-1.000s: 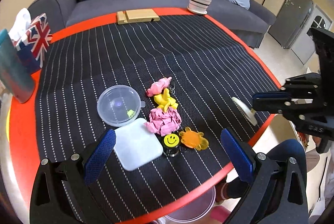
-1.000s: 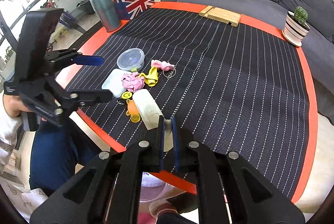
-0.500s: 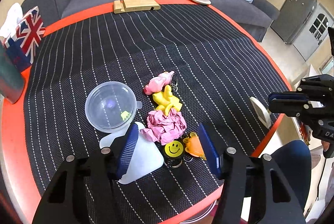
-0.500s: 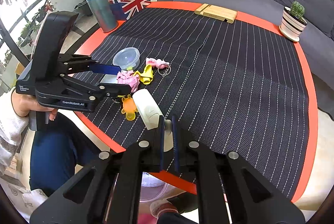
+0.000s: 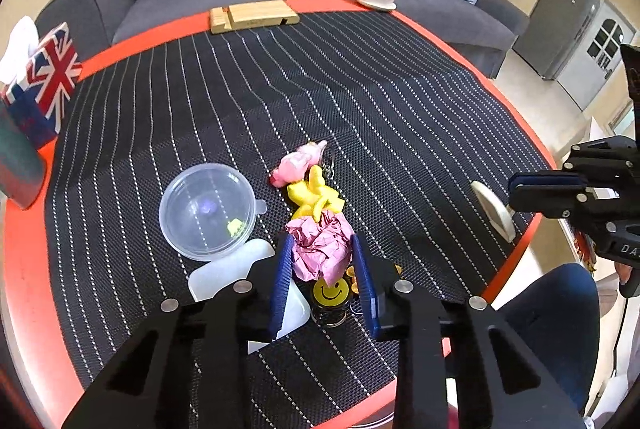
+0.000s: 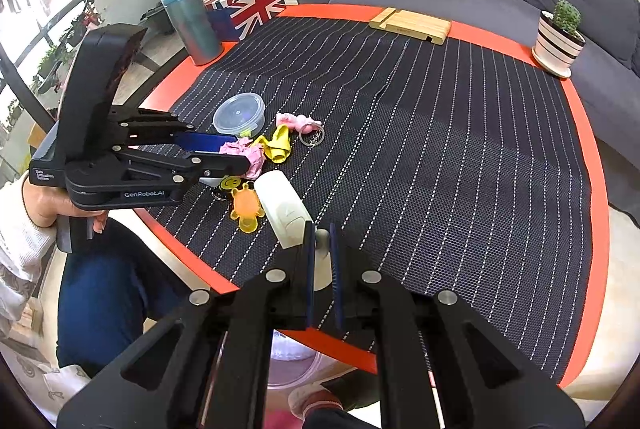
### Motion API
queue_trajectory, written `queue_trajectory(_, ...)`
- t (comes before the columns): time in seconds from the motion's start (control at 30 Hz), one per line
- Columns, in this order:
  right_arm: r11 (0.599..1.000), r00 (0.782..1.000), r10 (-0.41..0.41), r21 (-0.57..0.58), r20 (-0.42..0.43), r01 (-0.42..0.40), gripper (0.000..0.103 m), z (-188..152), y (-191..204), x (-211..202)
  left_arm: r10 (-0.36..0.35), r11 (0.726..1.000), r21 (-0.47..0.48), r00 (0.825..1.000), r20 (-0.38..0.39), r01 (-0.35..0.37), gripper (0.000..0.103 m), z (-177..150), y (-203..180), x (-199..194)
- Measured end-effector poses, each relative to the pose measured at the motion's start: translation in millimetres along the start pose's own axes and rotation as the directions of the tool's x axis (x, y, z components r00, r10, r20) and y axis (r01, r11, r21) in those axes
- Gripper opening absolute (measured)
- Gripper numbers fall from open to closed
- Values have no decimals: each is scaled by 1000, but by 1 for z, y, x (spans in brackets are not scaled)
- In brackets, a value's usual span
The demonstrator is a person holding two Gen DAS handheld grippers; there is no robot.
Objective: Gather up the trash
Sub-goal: 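Carry the pink paper to the bin with the left tool while the right tool carries the cream piece, then open the left tool to drop the pink paper into the bin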
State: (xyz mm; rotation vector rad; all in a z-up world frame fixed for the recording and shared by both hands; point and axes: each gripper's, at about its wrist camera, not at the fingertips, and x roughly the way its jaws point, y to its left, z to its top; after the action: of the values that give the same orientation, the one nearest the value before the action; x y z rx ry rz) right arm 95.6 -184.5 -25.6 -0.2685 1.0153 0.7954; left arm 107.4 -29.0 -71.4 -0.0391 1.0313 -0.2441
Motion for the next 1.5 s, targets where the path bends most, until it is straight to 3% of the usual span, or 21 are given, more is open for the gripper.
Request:
queue_trajectory(0.7, 1000, 999, 3, -17, 41, -3, 7, -1, 15, -15, -10, 1000, 20, 996, 89, 8, 30, -9, -12, -54)
queue_trajectory(1.17, 999, 997, 21, -52, 79, -17, 7, -23, 49, -40, -36, 998, 58, 993, 114, 30, 30, -42, -37, -86)
queue_trajectory(1.5, 999, 995, 35, -27, 90, -33, 7, -56, 68, -51, -56, 996, 72, 994, 97, 49, 30, -75, -57, -93)
